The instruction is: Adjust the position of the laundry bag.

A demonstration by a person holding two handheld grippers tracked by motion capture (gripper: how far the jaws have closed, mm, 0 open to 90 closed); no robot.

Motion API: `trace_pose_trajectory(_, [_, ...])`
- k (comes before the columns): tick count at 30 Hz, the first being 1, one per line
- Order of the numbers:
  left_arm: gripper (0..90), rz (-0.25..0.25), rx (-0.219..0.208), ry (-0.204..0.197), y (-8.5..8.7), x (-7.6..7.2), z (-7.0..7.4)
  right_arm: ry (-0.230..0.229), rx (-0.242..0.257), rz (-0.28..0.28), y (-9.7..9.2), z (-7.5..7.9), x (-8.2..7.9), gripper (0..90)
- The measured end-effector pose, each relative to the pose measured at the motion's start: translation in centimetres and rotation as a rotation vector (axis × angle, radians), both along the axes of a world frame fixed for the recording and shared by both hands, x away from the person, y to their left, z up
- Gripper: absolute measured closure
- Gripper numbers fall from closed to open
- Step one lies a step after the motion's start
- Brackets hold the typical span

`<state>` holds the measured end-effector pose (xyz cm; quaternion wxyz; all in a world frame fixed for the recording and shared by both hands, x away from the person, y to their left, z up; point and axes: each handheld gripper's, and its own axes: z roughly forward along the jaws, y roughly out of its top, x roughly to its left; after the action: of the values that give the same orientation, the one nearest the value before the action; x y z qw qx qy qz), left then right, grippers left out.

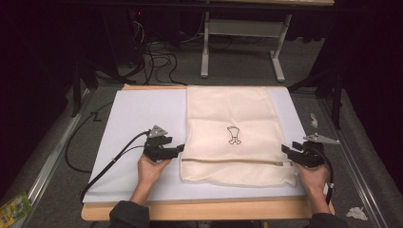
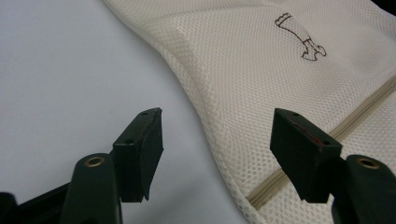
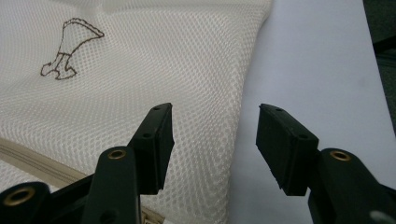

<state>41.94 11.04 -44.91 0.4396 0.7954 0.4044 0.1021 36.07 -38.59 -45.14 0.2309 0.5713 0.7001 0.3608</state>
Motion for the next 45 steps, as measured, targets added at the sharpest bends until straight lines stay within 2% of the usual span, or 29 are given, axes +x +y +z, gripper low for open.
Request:
trace_pose_trajectory(5, [35.2, -0.012, 0.002, 0.027, -1.1, 0.2, -0.2, 0.023, 0.001, -0.004, 0.1, -0.1, 0.1, 47.1])
trace_pose_trajectory(10, [35.4, -0.008, 0.002, 0.044, -1.6, 0.4, -0.5, 0.038, 0.003, -0.010, 0.0, -0.3, 0.3, 47.7])
trace_pose_trajectory(13, [35.5, -0.007, 0.023, 0.061, -2.1, 0.8, -0.8, 0.063, -0.001, -0.015, 0.2, -0.5, 0.8, 48.2])
trace_pose_trajectory(22, [36.9, 0.004, 0.040, 0.079, -3.4, 1.6, -1.2, 0.105, -0.022, -0.012, 0.7, -0.5, 2.0, 49.4])
trace_pose_trajectory(25, [40.0, 0.003, 0.052, 0.095, -3.7, 1.8, -1.6, 0.114, -0.024, -0.013, 0.7, -0.5, 2.2, 51.0])
trace_pose_trajectory(27, [41.5, 0.004, 0.058, 0.091, -3.7, 1.8, -1.6, 0.119, -0.020, -0.017, 0.7, -0.5, 2.3, 52.0])
trace_pose_trajectory(34, [42.2, 0.021, 0.049, 0.090, -3.8, 2.3, -1.7, 0.142, -0.034, -0.023, 0.6, -0.2, 3.0, 52.6])
trace_pose_trajectory(36, [42.3, 0.026, 0.048, 0.103, -4.1, 2.5, -2.0, 0.157, -0.035, -0.023, 0.7, -0.3, 3.2, 53.3])
trace_pose_trajectory(37, [42.8, 0.023, 0.069, 0.104, -4.4, 2.6, -2.2, 0.163, -0.029, -0.020, 0.8, -0.4, 3.4, 54.0])
trace_pose_trajectory(42, [47.0, 0.014, 0.101, 0.108, -5.3, 2.8, -2.4, 0.208, -0.029, -0.001, 1.2, -0.9, 3.9, 61.5])
trace_pose_trajectory(45, [55.1, 0.022, 0.125, 0.110, -5.2, 3.0, -2.3, 0.224, -0.021, 0.003, 1.0, -1.1, 4.0, 66.2])
